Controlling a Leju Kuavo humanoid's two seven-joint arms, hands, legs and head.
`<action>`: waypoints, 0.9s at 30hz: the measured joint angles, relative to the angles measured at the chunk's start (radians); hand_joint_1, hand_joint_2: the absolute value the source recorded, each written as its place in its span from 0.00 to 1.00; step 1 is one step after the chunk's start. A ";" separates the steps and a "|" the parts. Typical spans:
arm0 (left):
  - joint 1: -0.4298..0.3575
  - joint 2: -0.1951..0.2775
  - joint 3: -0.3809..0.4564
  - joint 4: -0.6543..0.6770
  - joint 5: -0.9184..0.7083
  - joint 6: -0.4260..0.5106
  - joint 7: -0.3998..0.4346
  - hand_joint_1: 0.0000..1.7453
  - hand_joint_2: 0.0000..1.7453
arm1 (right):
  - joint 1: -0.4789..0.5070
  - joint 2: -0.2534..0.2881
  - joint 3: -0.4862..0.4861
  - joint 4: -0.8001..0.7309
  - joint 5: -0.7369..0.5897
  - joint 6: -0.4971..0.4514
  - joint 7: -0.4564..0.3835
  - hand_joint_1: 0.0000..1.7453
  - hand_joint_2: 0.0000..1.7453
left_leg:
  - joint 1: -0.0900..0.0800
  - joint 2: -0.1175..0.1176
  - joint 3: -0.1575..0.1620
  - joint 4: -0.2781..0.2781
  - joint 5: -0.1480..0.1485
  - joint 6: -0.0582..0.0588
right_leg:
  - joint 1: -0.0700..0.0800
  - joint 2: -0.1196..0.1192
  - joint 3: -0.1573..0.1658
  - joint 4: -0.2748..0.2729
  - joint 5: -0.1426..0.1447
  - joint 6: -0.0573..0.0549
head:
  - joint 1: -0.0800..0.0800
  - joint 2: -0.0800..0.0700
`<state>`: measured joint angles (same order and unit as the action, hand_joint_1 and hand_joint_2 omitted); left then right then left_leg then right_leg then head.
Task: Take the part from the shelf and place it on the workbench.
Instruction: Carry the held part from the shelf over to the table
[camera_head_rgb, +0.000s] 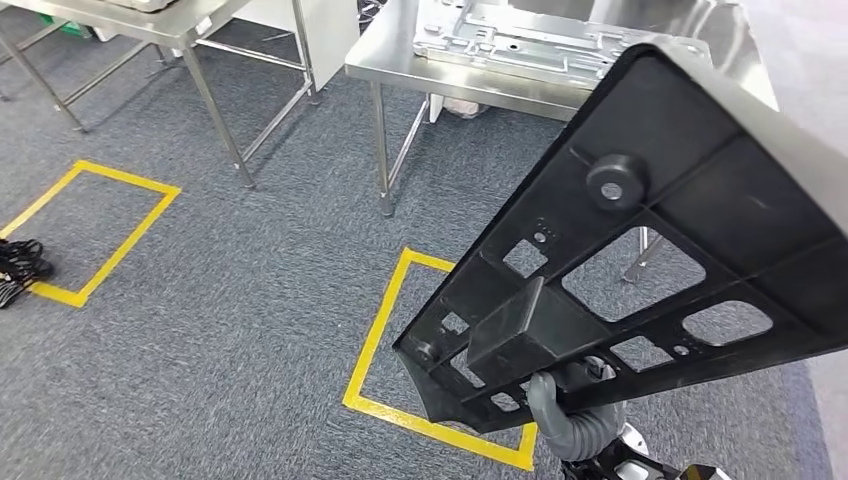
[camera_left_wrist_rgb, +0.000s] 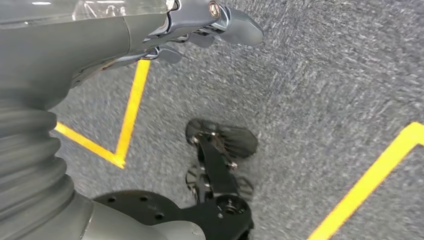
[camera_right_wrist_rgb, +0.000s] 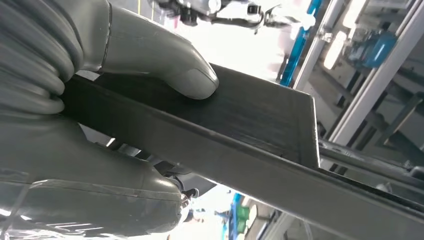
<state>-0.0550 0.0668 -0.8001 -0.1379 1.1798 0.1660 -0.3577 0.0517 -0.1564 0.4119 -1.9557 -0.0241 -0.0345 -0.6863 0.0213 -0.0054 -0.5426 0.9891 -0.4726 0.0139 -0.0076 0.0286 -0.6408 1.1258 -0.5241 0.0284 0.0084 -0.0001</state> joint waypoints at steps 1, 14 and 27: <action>0.003 0.001 -0.001 0.000 0.000 0.003 0.005 0.00 1.00 | 0.001 0.000 -0.004 0.000 -0.002 0.001 0.000 1.00 1.00 | -0.001 0.013 0.000 0.000 -0.001 0.002 | -0.003 -0.013 -0.037 0.070 -0.031 0.003 | 0.001 0.000; -0.002 0.006 -0.023 0.000 0.000 0.006 0.020 0.00 1.00 | 0.008 -0.005 -0.036 0.000 -0.006 0.022 0.000 1.00 1.00 | -0.007 0.077 0.022 0.050 -0.073 -0.047 | -0.001 -0.051 0.056 -0.132 0.083 -0.038 | -0.002 0.000; 0.003 0.010 -0.031 0.000 -0.004 -0.029 0.003 0.00 1.00 | 0.012 -0.005 -0.035 0.017 0.008 -0.002 0.000 1.00 1.00 | -0.008 0.003 -0.013 0.054 -0.021 -0.025 | 0.006 0.017 0.078 -0.126 0.068 -0.038 | -0.005 0.000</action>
<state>-0.0520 0.0772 -0.8312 -0.1377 1.1758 0.1371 -0.3548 0.0633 -0.1614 0.3766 -1.9391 -0.0162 -0.0370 -0.6861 0.0128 -0.0021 -0.5551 1.0430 -0.4932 -0.0107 -0.0013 0.0457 -0.5632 1.0001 -0.4558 -0.0097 0.0034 -0.0001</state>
